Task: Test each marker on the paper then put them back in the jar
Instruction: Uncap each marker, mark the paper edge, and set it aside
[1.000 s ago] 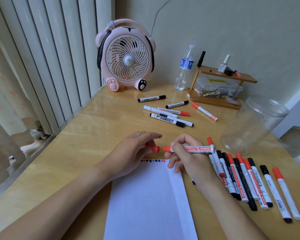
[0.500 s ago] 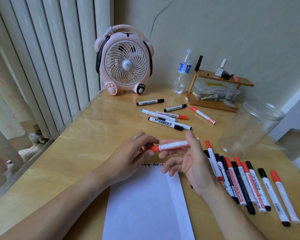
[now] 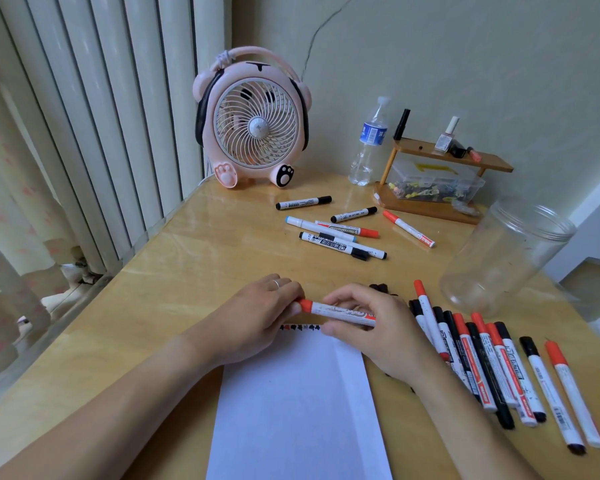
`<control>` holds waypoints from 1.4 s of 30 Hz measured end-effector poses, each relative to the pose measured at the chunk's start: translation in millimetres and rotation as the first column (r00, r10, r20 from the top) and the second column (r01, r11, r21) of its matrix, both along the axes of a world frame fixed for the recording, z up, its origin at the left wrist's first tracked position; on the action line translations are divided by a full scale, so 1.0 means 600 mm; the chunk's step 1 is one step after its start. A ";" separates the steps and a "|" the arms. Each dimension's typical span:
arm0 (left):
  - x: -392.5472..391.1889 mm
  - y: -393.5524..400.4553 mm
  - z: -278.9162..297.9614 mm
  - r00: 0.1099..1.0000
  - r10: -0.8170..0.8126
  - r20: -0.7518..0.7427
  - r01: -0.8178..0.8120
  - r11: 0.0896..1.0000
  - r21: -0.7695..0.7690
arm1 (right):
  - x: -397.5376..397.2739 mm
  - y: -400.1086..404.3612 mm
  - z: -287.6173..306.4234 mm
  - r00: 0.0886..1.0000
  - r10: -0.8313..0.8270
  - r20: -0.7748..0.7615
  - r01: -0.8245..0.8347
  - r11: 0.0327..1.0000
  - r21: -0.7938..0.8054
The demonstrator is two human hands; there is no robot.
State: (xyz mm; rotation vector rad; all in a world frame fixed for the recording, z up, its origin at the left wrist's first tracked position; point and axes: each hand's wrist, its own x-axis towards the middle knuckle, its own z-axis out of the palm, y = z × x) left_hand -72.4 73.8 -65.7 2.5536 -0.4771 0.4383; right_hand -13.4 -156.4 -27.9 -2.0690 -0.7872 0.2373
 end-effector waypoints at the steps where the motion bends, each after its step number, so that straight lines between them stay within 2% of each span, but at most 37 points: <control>1: -0.001 -0.001 -0.002 1.000 -0.003 -0.004 0.003 1.000 0.004 | 0.001 0.002 -0.004 0.999 -0.009 0.042 0.009 1.000 -0.009; 3: -0.002 -0.004 -0.005 1.000 -0.007 -0.009 0.007 1.000 0.021 | 0.003 0.002 -0.008 0.995 -0.030 0.093 0.031 0.999 -0.016; 9: 0.002 -0.007 -0.005 0.996 0.004 0.084 -0.011 0.996 0.085 | 0.001 0.004 -0.016 0.993 -0.084 0.083 0.084 0.996 0.004; 13: 0.003 -0.009 0.001 0.990 0.004 0.144 -0.020 0.993 0.112 | -0.002 0.006 -0.013 0.998 -0.055 0.029 0.054 0.998 0.022; 18: 0.003 -0.008 0.001 0.985 -0.001 0.171 -0.025 0.988 0.150 | -0.005 0.010 -0.014 0.998 -0.038 0.048 0.040 0.999 -0.025; 27: 0.003 -0.018 0.006 0.975 0.004 0.221 -0.041 0.986 0.164 | -0.004 0.013 -0.011 0.982 -0.023 -0.189 0.035 0.998 0.060; 31: 0.001 -0.018 0.000 0.982 0.016 0.189 -0.047 0.986 0.162 | -0.006 0.012 -0.005 0.968 -0.027 -0.250 0.038 0.999 0.039; 33: 0.001 -0.021 0.000 0.985 0.030 0.168 -0.060 0.983 0.175 | -0.005 0.005 0.007 0.979 -0.024 -0.200 0.020 1.000 -0.021; 37: 0.006 -0.028 0.009 0.984 0.063 0.166 -0.086 0.987 0.133 | 0.003 -0.012 0.027 1.000 -0.012 0.023 0.016 0.987 -0.160; 40: 0.006 -0.027 0.010 0.987 0.125 0.100 -0.135 0.986 0.095 | 0.006 -0.020 0.029 0.999 -0.045 0.026 0.049 0.979 -0.197; 42: 0.000 -0.018 0.011 0.989 0.146 0.034 -0.149 0.983 0.109 | 0.011 -0.024 0.027 0.988 -0.142 0.062 0.151 0.969 -0.196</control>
